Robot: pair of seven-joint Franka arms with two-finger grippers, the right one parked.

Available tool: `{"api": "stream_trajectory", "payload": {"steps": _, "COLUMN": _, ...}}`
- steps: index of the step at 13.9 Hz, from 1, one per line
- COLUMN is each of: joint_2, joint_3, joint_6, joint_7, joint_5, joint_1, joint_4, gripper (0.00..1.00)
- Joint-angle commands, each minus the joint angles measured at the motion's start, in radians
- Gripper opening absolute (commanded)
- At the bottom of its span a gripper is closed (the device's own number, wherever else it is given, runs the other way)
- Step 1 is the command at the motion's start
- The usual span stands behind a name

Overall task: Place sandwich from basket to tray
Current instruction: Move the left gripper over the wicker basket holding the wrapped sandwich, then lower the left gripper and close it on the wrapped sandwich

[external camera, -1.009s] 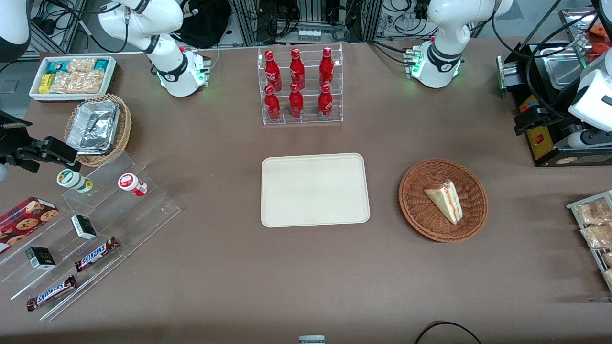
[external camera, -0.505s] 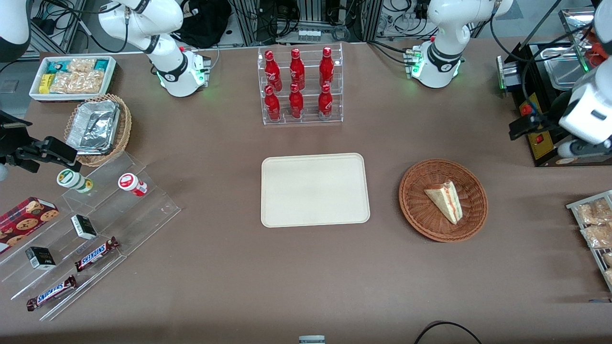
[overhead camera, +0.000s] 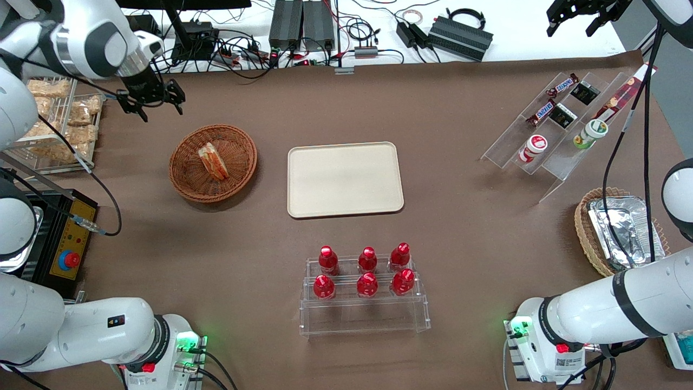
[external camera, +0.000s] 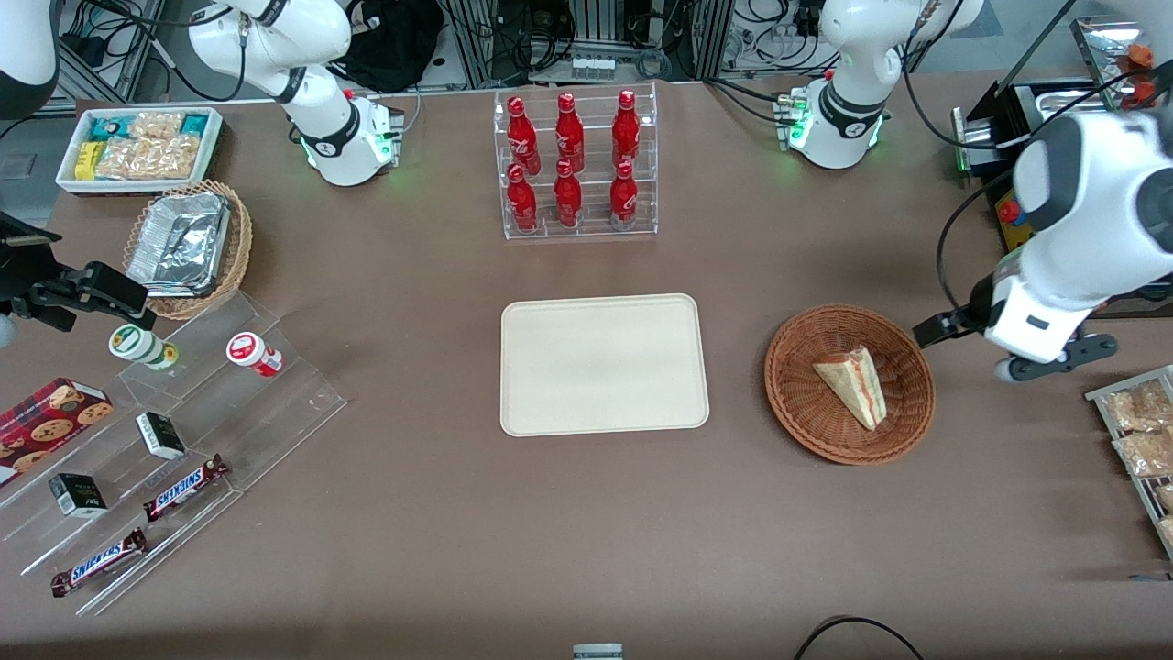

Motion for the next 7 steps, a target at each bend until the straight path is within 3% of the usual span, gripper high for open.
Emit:
{"api": "stream_trajectory", "payload": {"steps": 1, "joint_2": -0.029, "joint_3": -0.005, "joint_6": 0.153, "joint_7": -0.158, "joint_5": -0.001, "joint_1": -0.005, "joint_4": -0.129, "gripper": 1.0}}
{"api": "stream_trajectory", "payload": {"steps": 5, "joint_2": 0.024, "joint_3": -0.003, "joint_6": 0.302, "joint_7": -0.355, "joint_5": -0.003, "joint_1": -0.074, "joint_4": -0.202, "gripper": 1.0}}
{"api": "stream_trajectory", "payload": {"steps": 7, "joint_2": 0.041, "joint_3": -0.003, "joint_6": 0.323, "joint_7": -0.358, "joint_5": -0.001, "joint_1": -0.077, "joint_4": -0.235, "gripper": 1.0}}
